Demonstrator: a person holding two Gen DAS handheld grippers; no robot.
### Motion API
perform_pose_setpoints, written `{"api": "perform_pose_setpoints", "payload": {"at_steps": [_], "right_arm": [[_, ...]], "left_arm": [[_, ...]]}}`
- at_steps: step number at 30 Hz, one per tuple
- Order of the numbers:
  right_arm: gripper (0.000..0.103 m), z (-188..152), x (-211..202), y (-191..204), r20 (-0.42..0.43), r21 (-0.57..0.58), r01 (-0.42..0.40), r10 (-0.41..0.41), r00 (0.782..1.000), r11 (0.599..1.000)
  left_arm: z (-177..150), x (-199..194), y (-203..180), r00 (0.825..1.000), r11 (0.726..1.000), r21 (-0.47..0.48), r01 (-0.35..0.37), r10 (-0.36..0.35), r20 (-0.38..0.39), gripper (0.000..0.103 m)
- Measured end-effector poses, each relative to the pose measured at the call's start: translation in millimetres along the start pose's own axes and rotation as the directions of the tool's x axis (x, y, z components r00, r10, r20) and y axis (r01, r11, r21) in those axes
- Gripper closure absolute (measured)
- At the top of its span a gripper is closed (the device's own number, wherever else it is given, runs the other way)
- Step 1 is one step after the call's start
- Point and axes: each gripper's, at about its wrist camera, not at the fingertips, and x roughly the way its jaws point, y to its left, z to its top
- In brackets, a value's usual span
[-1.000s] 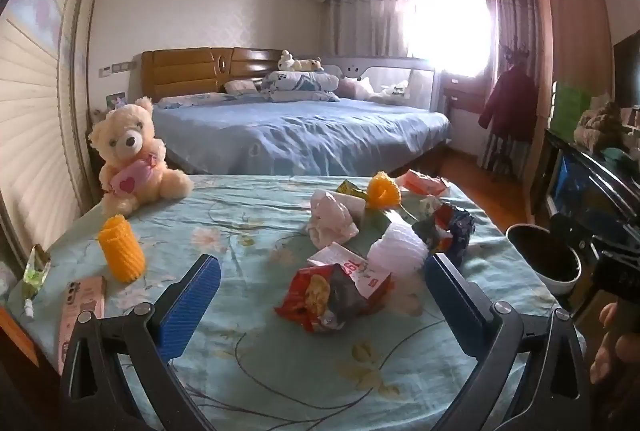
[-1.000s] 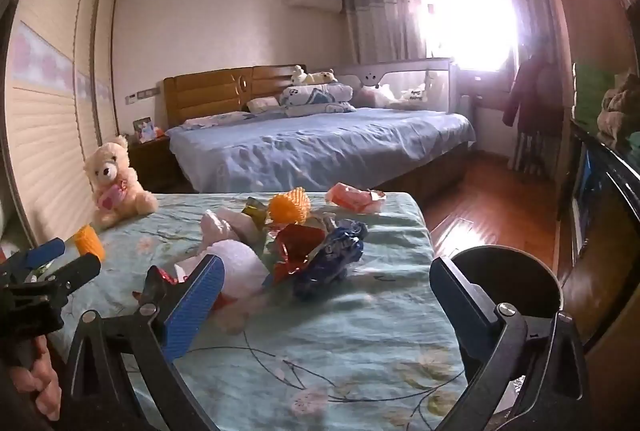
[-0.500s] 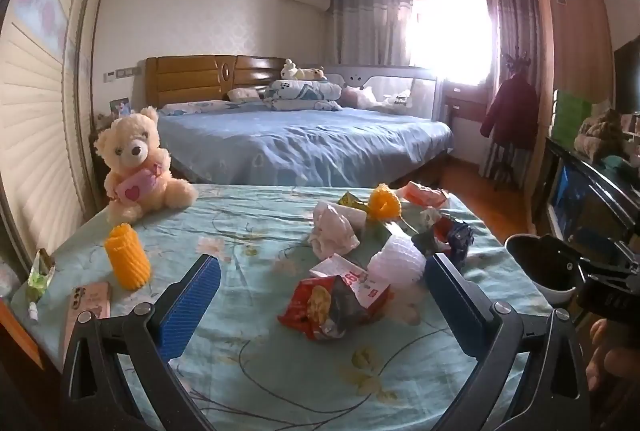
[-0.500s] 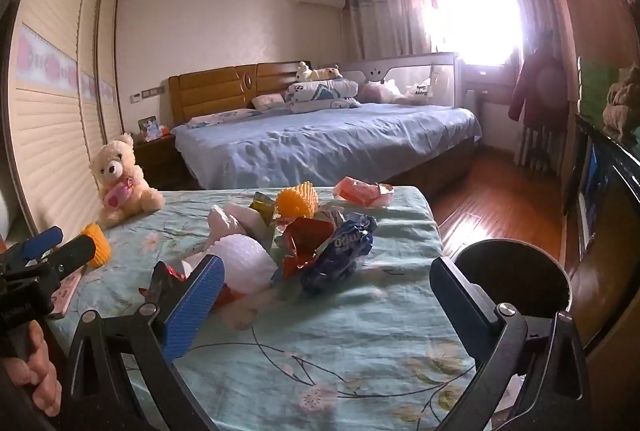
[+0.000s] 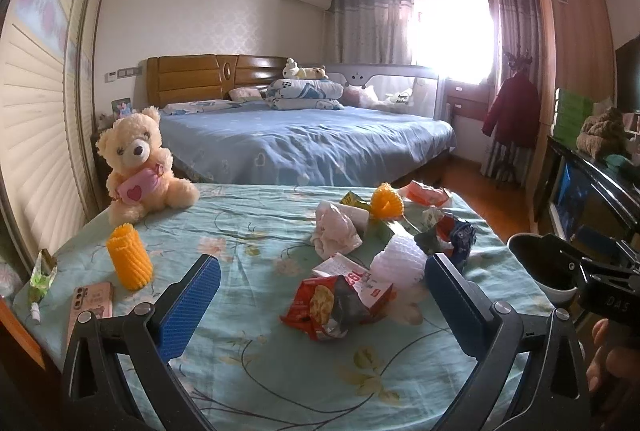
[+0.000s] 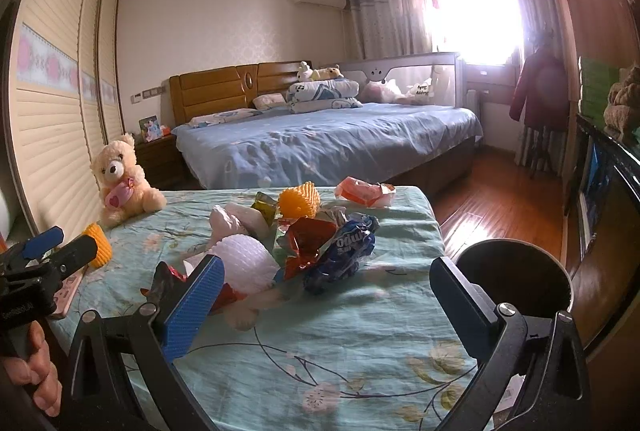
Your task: Collect trash
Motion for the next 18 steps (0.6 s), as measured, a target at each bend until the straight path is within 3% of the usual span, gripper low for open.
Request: {"api": "perform_pose_setpoints", "payload": {"at_steps": [18], "right_arm": [[0.0,1.7,-0.6,-0.4,-0.001,0.001,-0.003,0.003,1.0,1.0]], "left_arm": [[-1.1,-1.5,0.0,1.0,1.0,0.0,0.003,-0.003,0.0,0.001]]}}
